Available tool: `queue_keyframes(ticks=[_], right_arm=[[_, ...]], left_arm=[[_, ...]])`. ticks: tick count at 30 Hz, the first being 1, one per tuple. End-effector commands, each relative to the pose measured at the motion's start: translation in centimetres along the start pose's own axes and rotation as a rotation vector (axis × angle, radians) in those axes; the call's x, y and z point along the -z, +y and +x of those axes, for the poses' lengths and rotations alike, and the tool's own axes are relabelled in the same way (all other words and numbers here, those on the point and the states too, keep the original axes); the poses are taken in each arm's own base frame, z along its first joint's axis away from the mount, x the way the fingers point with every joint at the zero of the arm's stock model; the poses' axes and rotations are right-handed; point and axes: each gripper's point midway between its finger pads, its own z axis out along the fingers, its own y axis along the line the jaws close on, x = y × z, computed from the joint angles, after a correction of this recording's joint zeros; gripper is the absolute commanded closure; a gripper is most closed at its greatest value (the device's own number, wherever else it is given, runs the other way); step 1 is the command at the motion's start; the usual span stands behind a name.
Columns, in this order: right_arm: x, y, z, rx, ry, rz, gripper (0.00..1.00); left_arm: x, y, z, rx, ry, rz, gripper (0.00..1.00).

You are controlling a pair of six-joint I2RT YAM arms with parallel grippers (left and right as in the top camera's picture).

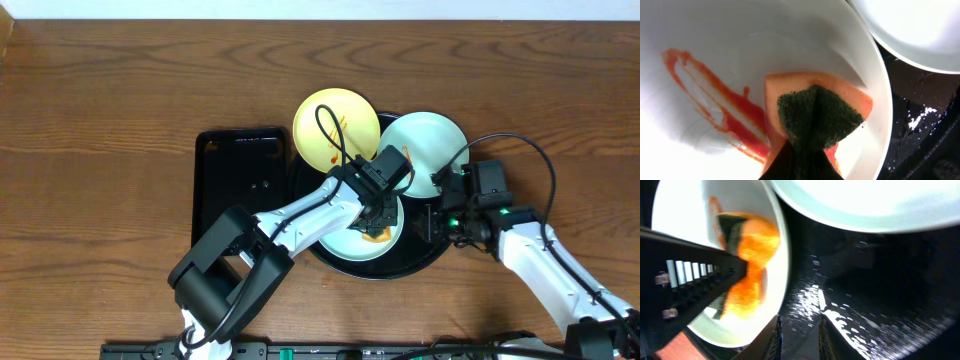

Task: Clean dirty plates on tray and stack at the side
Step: 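Scrub the sauce on the front light-blue plate with the sponge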

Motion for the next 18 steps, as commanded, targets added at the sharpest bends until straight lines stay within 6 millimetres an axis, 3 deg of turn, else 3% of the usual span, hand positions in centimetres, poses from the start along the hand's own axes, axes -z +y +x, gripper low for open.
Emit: queue_keyframes(ticks=[1,7,18], right_arm=[[-0.4,1.6,-0.3,0.027,-0.002,-0.027,0.78],[-0.7,1.1,-0.6,-0.011,-0.032,0.059,0.84],[-1.7,0.3,-1.0,-0.072,-0.039,0.093,0.80]], left_arm=[[-0.9,1.6,0.0,0.016,0.003,-0.067,0.93],[-0.9,1.6,0.0,0.015,0.003,-0.067,0.93],[-0.9,1.6,0.0,0.016,0.003,-0.067,0.93]])
